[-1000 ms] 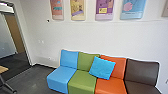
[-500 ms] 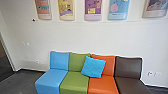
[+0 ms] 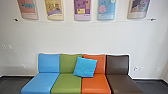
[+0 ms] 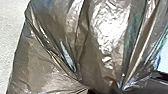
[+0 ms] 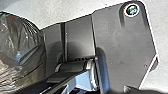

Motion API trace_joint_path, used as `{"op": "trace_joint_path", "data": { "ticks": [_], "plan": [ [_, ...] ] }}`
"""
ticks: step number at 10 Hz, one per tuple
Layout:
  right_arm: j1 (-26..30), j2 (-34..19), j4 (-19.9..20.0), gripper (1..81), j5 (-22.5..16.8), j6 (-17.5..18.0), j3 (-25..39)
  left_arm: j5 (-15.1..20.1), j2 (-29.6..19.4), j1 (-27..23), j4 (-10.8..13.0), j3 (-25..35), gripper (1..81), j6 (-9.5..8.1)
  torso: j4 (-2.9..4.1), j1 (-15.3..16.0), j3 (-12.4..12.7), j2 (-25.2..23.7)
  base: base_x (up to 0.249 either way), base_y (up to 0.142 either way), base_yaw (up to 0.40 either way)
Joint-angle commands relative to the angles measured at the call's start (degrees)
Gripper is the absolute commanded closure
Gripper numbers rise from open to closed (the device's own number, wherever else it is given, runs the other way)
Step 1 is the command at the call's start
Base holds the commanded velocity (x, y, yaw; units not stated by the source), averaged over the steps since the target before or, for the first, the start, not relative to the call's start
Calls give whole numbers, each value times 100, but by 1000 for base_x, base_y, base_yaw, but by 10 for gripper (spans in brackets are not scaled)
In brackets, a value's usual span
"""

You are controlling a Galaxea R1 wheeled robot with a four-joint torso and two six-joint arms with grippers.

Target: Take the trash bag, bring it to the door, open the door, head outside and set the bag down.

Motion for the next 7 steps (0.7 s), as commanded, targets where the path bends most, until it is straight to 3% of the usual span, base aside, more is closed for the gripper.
{"op": "trace_joint_path", "data": {
  "ticks": [1, 6, 7],
  "plan": [
    [160, -32, 37, 10, -140, 18, -286, 390, -24, -339, 29, -80, 811, 24, 0, 0, 0, 0, 0, 0, -285],
    [90, -40, 81, 10, 71, 79, -235, 382, -33, -331, 38, -80, 811, 24, 0, 0, 0, 0, 0, 0, -287],
    [46, -40, 327, 10, 211, 150, -182, 382, -33, -331, 38, -80, 811, 24, 0, 0, 0, 0, 0, 0, -289]
  ]
}}
